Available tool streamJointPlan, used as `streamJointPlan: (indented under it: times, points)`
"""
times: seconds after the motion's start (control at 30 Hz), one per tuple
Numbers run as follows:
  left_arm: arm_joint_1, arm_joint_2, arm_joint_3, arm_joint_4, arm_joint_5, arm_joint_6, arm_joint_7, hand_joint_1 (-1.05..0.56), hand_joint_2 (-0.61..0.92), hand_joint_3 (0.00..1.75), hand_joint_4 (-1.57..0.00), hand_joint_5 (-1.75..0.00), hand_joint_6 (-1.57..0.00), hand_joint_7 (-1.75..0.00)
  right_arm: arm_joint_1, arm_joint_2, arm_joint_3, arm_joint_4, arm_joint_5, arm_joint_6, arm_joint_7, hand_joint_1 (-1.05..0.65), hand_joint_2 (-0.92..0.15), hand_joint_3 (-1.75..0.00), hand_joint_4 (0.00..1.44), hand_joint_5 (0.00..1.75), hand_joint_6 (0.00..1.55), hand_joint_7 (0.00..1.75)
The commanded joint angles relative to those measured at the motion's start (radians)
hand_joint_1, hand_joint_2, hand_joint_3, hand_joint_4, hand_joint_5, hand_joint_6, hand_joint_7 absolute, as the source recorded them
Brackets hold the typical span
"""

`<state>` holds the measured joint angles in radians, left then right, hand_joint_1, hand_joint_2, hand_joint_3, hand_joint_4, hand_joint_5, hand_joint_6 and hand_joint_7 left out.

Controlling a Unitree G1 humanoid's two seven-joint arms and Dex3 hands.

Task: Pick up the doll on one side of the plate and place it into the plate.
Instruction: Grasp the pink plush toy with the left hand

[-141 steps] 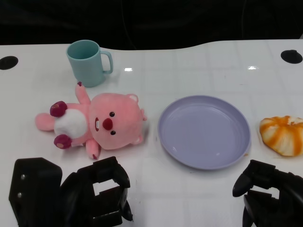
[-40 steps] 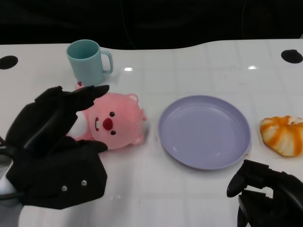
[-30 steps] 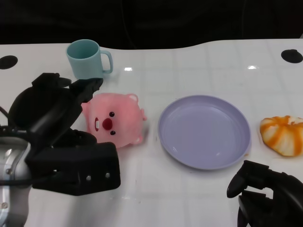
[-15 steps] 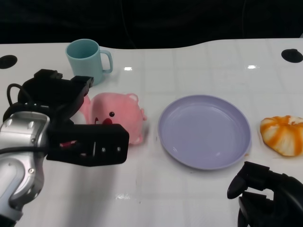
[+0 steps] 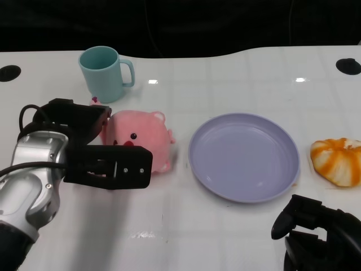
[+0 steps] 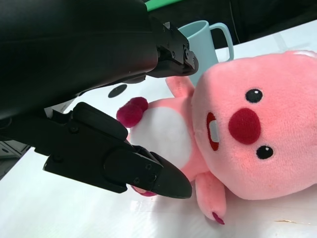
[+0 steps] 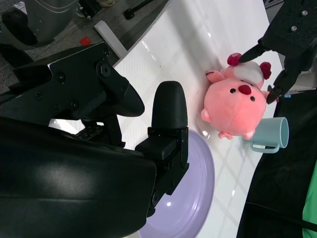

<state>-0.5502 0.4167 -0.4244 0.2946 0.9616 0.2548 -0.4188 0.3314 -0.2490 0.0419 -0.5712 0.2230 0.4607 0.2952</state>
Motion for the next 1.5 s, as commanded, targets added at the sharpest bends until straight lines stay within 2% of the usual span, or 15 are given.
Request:
streamJointPlan:
  times: [0.03, 0.67, 0.83, 0.93, 0.97, 1.0, 1.03, 1.07, 1.1, 1.13, 1.2, 1.27, 1.3, 1.4, 1.5]
  points:
    - [-0.04, -0.008, -0.005, 0.066, -0.024, -0.007, 0.024, -0.72, 0.89, 0.0, -0.06, -0.23, -0.22, -0.02, 0.007, -0.008, -0.008, -0.014, 0.002, 0.002, -0.002, -0.08, -0.67, -1.16, 0.66, 1.75, 0.5, 1.59]
    - [-0.195, -0.109, -0.099, 0.613, -0.115, -0.132, 0.256, -0.6, 0.87, 0.0, -0.17, -0.16, -0.32, -0.02, 0.026, -0.013, -0.01, -0.039, 0.003, 0.006, -0.001, -0.09, -0.66, -1.18, 0.66, 1.75, 0.51, 1.58]
    - [-0.208, -0.139, -0.11, 0.73, -0.135, -0.173, 0.365, -0.34, 0.84, 0.0, -0.37, -0.13, -0.45, -0.02, 0.026, -0.015, -0.011, -0.042, 0.006, 0.014, 0.001, -0.09, -0.66, -1.17, 0.66, 1.75, 0.5, 1.58]
    - [-0.208, -0.147, -0.109, 0.785, -0.153, -0.219, 0.443, -0.23, 0.86, 0.01, -0.61, -0.2, -0.52, -0.04, 0.026, -0.013, -0.012, -0.042, 0.009, 0.019, 0.0, -0.09, -0.66, -1.17, 0.67, 1.75, 0.5, 1.58]
    - [-0.207, -0.149, -0.112, 0.802, -0.156, -0.235, 0.472, -0.21, 0.87, 0.01, -0.71, -0.35, -0.6, -0.03, 0.026, -0.013, -0.011, -0.042, 0.009, 0.019, 0.0, -0.09, -0.66, -1.17, 0.67, 1.75, 0.5, 1.58]
    - [-0.209, -0.15, -0.115, 0.818, -0.158, -0.246, 0.492, -0.2, 0.89, 0.01, -0.7, -0.75, -0.69, -0.02, 0.026, -0.013, -0.011, -0.042, 0.008, 0.019, 0.0, -0.09, -0.66, -1.17, 0.66, 1.75, 0.5, 1.58]
    - [-0.207, -0.152, -0.116, 0.833, -0.16, -0.261, 0.524, -0.19, 0.9, 0.0, -0.67, -0.98, -0.73, -0.01, 0.027, -0.014, -0.01, -0.04, 0.006, 0.012, 0.002, -0.09, -0.66, -1.17, 0.66, 1.75, 0.5, 1.58]
    - [-0.205, -0.154, -0.115, 0.849, -0.163, -0.276, 0.551, -0.19, 0.91, 0.01, -0.7, -1.11, -0.8, -0.03, 0.027, -0.014, -0.009, -0.038, 0.005, 0.009, 0.002, -0.09, -0.66, -1.17, 0.66, 1.75, 0.5, 1.58]
    - [-0.203, -0.156, -0.113, 0.861, -0.168, -0.29, 0.573, -0.21, 0.91, 0.01, -0.75, -1.15, -0.9, -0.05, 0.027, -0.015, -0.008, -0.038, 0.003, 0.008, 0.002, -0.09, -0.66, -1.17, 0.66, 1.75, 0.5, 1.58]
    - [-0.202, -0.156, -0.113, 0.872, -0.172, -0.302, 0.589, -0.25, 0.91, 0.01, -0.76, -1.33, -1.05, -0.06, 0.026, -0.015, -0.007, -0.039, 0.002, 0.009, 0.001, -0.09, -0.66, -1.17, 0.66, 1.75, 0.51, 1.58]
    - [-0.203, -0.157, -0.118, 0.889, -0.174, -0.314, 0.611, -0.29, 0.9, 0.0, -0.76, -1.55, -1.19, -0.06, 0.025, -0.014, -0.007, -0.04, 0.003, 0.012, 0.0, -0.1, -0.66, -1.17, 0.66, 1.75, 0.51, 1.58]
    - [-0.203, -0.157, -0.129, 0.905, -0.168, -0.315, 0.639, -0.31, 0.91, 0.05, -0.77, -1.68, -1.21, -0.04, 0.024, -0.013, -0.007, -0.038, 0.004, 0.012, 0.002, -0.09, -0.66, -1.17, 0.67, 1.75, 0.51, 1.58]
    - [-0.204, -0.158, -0.134, 0.912, -0.168, -0.314, 0.643, -0.32, 0.92, 0.15, -0.73, -1.7, -1.18, -0.02, 0.023, -0.013, -0.007, -0.038, 0.005, 0.012, 0.002, -0.09, -0.66, -1.17, 0.67, 1.75, 0.51, 1.58]
    - [-0.213, -0.161, -0.146, 0.929, -0.171, -0.303, 0.622, -0.33, 0.92, 0.31, -0.68, -1.63, -1.07, -0.01, 0.021, -0.012, -0.007, -0.038, 0.004, 0.017, -0.002, -0.09, -0.66, -1.17, 0.67, 1.75, 0.5, 1.58]
    - [-0.212, -0.16, -0.151, 0.935, -0.174, -0.309, 0.632, -0.33, 0.92, 0.36, -0.67, -1.68, -1.12, -0.05, 0.019, -0.011, -0.005, -0.036, 0.0, 0.016, -0.004, -0.09, -0.66, -1.17, 0.67, 1.75, 0.5, 1.59]
